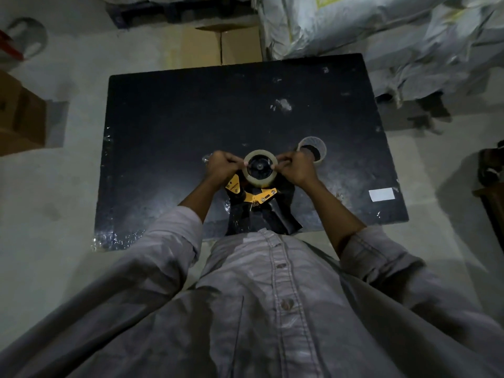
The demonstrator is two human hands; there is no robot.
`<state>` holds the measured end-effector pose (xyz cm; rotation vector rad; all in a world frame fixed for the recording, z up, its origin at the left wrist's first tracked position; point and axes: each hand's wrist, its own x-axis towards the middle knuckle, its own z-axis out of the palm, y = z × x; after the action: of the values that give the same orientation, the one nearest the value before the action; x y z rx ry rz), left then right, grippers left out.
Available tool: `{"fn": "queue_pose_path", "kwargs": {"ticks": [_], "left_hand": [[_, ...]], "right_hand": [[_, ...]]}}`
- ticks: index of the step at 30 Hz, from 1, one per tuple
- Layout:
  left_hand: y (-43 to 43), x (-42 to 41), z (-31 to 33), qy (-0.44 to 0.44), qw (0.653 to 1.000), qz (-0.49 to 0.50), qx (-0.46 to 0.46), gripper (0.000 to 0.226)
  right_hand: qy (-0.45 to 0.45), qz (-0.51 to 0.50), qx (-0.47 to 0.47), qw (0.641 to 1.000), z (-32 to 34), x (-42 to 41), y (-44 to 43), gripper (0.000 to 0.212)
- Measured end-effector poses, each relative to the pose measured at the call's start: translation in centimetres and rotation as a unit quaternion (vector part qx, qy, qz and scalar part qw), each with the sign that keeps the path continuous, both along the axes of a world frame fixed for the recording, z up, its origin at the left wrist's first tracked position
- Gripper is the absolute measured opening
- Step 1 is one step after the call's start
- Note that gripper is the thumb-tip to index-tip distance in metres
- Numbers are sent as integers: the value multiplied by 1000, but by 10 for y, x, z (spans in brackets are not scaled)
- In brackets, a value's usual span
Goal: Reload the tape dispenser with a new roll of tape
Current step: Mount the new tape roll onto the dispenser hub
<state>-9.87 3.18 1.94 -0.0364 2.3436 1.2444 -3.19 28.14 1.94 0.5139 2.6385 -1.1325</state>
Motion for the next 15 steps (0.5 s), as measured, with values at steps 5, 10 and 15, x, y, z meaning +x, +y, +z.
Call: {"fn": "queue_pose_path", "kwargs": {"ticks": [5, 10, 15], "left_hand": [[-7, 9, -1, 6, 1000, -5, -11, 14], [-4, -5, -14, -27, 998, -5, -50, 17], [-8, -12, -18, -45, 997, -19, -63, 19]], "right_hand": [[-18, 3, -16, 1000, 7, -8, 8, 43], [0, 25, 11, 1000, 21, -27, -1, 31], [-11, -8, -8, 1000, 4, -11, -1, 23]]}}
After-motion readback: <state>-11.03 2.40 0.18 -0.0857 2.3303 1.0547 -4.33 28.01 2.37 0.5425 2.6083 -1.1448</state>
